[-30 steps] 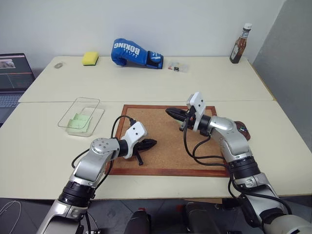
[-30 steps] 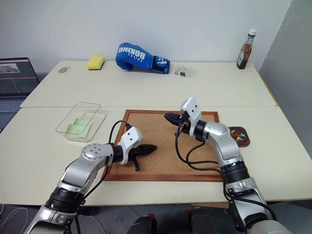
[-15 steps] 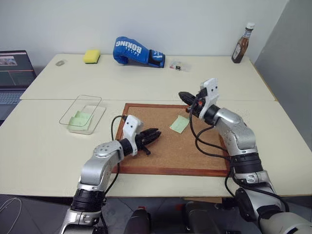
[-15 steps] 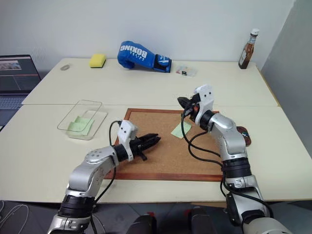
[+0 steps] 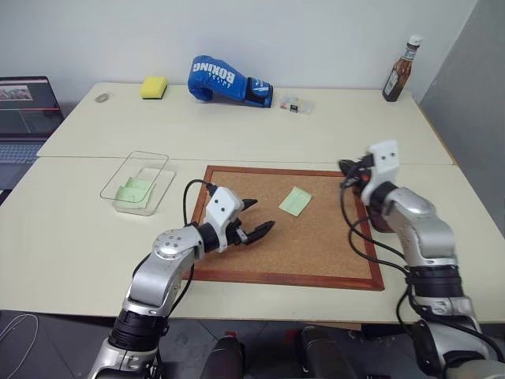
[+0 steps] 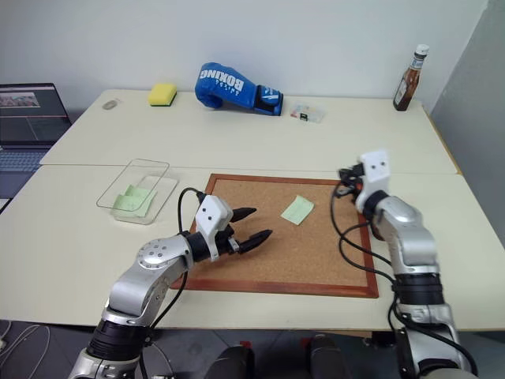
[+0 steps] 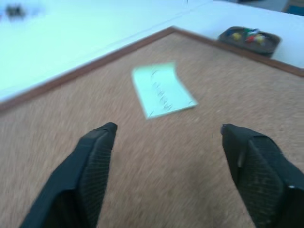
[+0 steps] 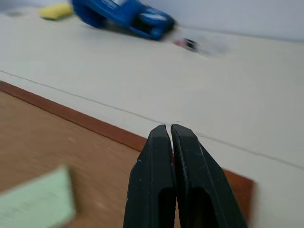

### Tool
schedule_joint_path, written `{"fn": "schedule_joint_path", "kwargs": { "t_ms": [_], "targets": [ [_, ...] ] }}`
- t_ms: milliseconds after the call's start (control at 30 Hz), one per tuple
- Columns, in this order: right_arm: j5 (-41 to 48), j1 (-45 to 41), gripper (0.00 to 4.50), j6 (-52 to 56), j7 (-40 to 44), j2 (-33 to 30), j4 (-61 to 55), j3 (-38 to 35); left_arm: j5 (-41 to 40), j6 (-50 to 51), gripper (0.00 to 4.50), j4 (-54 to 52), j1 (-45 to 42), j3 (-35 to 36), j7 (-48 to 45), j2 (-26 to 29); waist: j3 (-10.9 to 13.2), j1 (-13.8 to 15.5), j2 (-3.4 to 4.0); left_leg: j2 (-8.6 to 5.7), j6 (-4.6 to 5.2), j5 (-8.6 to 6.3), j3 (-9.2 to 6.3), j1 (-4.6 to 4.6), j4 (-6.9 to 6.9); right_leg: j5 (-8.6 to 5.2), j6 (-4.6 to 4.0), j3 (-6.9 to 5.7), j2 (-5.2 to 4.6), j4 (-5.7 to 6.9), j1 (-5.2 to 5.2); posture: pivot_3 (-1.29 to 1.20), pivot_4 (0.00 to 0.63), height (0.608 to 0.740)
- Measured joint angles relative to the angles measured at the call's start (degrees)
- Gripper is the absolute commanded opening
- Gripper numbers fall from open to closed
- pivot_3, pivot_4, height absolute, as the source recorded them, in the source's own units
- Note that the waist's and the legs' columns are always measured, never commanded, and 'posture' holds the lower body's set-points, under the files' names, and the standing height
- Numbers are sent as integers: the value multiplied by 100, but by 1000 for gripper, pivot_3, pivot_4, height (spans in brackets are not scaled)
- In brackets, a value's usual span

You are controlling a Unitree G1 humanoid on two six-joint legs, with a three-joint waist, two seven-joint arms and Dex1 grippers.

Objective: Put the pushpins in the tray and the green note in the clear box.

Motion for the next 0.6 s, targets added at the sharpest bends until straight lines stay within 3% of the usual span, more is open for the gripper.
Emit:
{"fn": "schedule_joint_path", "kwargs": {
  "t_ms": [200, 467, 600],
  "targets": [
    [42, 602, 0, 722, -403, -234, -468, -541, 9, -130, 4464, 78, -765, -459, -301, -257, 0, -26, 0, 0, 0, 0, 9, 1, 3, 1, 3, 6, 1, 1, 1, 0, 150, 740],
    [261, 679, 0, 1301, -610, -83, -463, -668, -25, -122, 4464, 647, -1196, -839, -790, -417, 0, -127, 1, 2, 2, 1, 9, 4, 4, 2, 4, 8, 6, 7, 1, 0, 150, 740],
    [261, 699, 835, 1284, -676, -57, -420, -693, -27, -122, 4500, 677, -1196, -838, -852, -401, 0, -117, 1, 1, 2, 1, 8, 2, 4, 2, 4, 7, 5, 5, 1, 0, 150, 740]
  ]
}}
